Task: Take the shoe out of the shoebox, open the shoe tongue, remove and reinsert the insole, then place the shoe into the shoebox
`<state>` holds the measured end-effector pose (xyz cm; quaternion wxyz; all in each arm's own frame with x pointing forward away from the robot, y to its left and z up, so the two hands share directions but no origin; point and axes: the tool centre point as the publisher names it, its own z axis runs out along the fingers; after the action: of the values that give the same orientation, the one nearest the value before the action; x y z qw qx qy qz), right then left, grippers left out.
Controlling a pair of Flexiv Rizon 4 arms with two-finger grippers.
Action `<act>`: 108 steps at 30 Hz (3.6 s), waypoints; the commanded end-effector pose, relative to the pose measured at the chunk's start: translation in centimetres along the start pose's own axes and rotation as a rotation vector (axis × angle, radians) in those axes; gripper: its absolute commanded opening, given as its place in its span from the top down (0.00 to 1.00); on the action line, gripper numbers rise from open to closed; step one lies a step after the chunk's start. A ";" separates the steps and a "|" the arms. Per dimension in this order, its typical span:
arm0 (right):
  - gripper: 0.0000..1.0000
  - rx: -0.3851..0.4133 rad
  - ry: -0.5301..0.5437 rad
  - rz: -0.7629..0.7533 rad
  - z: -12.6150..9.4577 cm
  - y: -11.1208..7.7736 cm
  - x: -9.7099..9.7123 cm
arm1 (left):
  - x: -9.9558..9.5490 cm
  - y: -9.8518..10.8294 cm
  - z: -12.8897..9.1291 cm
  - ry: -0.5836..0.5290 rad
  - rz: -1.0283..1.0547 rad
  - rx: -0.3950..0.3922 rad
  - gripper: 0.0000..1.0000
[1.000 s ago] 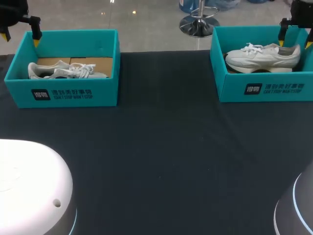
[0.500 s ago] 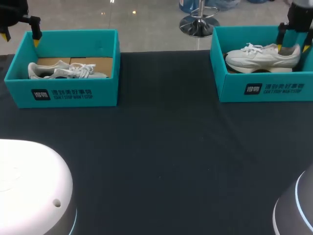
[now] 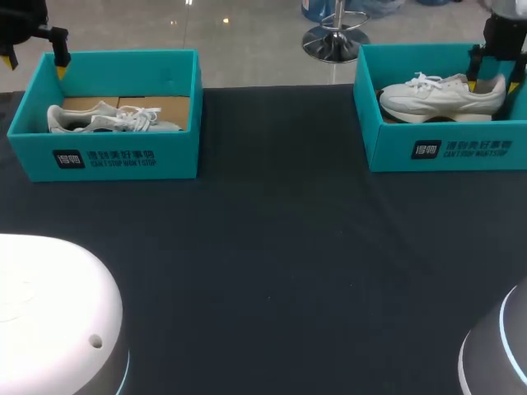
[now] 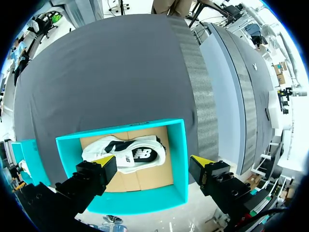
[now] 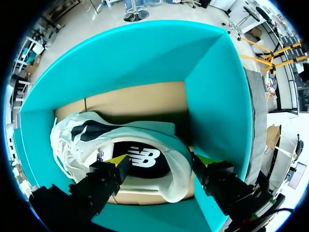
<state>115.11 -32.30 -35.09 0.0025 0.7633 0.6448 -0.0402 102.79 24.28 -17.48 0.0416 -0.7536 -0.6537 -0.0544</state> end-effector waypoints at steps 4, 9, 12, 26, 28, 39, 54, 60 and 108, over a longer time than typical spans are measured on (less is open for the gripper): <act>1.00 0.039 0.001 0.009 0.4 0.6 -0.2 | 0.0 -0.1 0.0 0.001 0.001 -0.003 0.00; 1.00 0.034 -0.006 0.012 0.2 0.3 -0.3 | 0.0 -0.1 0.0 0.001 0.001 -0.003 0.00; 1.00 0.029 -0.012 0.013 -0.1 0.1 -0.4 | 0.0 -0.1 0.0 0.001 0.001 -0.003 0.00; 1.00 -0.040 -0.078 0.034 -5.3 -2.2 0.4 | 0.0 -0.1 0.0 0.001 0.001 -0.003 0.00; 1.00 -0.058 -0.096 0.038 -6.7 -2.8 0.5 | 0.0 -0.1 0.0 0.001 0.001 -0.003 0.00; 1.00 -0.165 -0.147 0.048 -15.3 -5.3 0.0 | 0.0 -0.1 0.0 0.001 0.001 -0.003 0.00; 1.00 -0.213 -0.203 -0.034 -25.3 -6.5 0.2 | 0.0 -0.1 0.0 0.001 0.001 -0.003 0.00; 1.00 -0.188 -0.220 -0.107 -26.5 -6.7 1.7 | 0.0 -0.1 0.0 0.001 0.001 -0.003 0.00; 1.00 -0.188 -0.256 -0.143 -22.8 -32.6 15.5 | 0.0 -0.1 0.0 0.001 0.001 -0.003 0.00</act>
<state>91.38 -11.21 -11.17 0.1093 0.7091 0.6872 -0.1140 102.79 24.28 -17.48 0.0417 -0.7536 -0.6537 -0.0545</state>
